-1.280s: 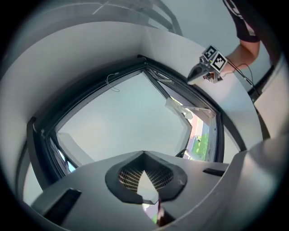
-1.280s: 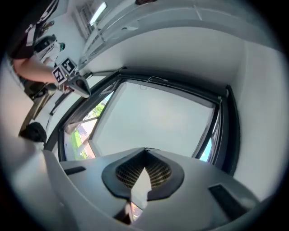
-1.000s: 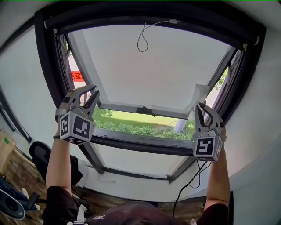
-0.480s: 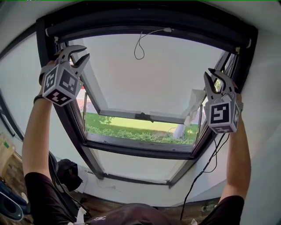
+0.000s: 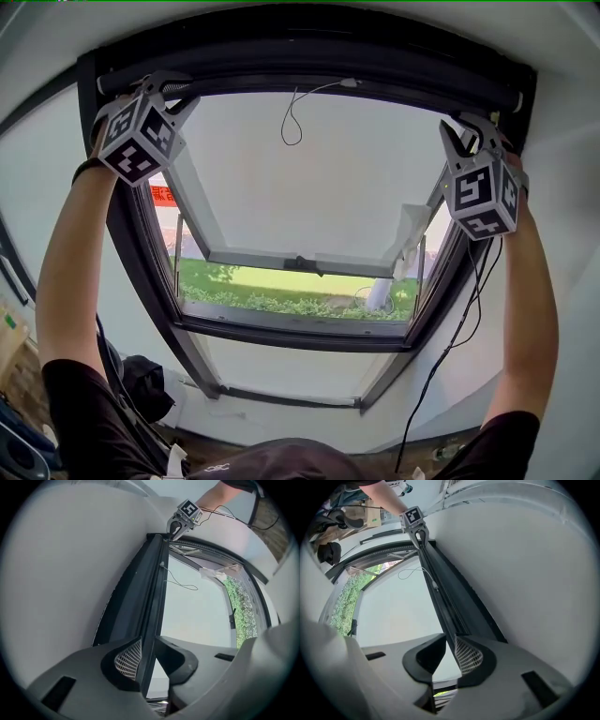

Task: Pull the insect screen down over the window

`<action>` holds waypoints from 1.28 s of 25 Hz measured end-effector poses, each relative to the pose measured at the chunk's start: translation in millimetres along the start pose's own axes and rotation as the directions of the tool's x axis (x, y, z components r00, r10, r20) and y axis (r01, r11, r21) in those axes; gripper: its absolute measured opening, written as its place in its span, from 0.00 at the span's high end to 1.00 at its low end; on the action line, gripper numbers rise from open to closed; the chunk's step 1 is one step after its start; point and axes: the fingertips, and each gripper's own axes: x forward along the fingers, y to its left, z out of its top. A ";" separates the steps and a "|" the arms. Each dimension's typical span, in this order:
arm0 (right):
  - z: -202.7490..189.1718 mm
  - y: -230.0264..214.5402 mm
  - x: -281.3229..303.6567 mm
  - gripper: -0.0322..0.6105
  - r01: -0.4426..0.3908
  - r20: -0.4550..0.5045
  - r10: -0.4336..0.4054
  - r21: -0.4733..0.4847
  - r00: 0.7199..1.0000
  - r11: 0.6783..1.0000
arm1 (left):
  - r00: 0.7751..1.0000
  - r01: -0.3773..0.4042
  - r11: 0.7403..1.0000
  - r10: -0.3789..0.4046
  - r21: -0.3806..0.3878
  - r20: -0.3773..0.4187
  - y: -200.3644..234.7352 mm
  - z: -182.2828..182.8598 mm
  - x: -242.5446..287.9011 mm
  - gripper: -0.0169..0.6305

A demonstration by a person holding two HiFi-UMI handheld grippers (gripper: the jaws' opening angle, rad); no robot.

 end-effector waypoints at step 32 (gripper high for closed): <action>-24.2 -1.1 57.4 0.88 -0.147 -0.163 0.120 -0.165 0.979 0.975 | 0.989 0.145 0.989 -0.145 -0.008 0.009 -12.6 -7.2 40.6 0.82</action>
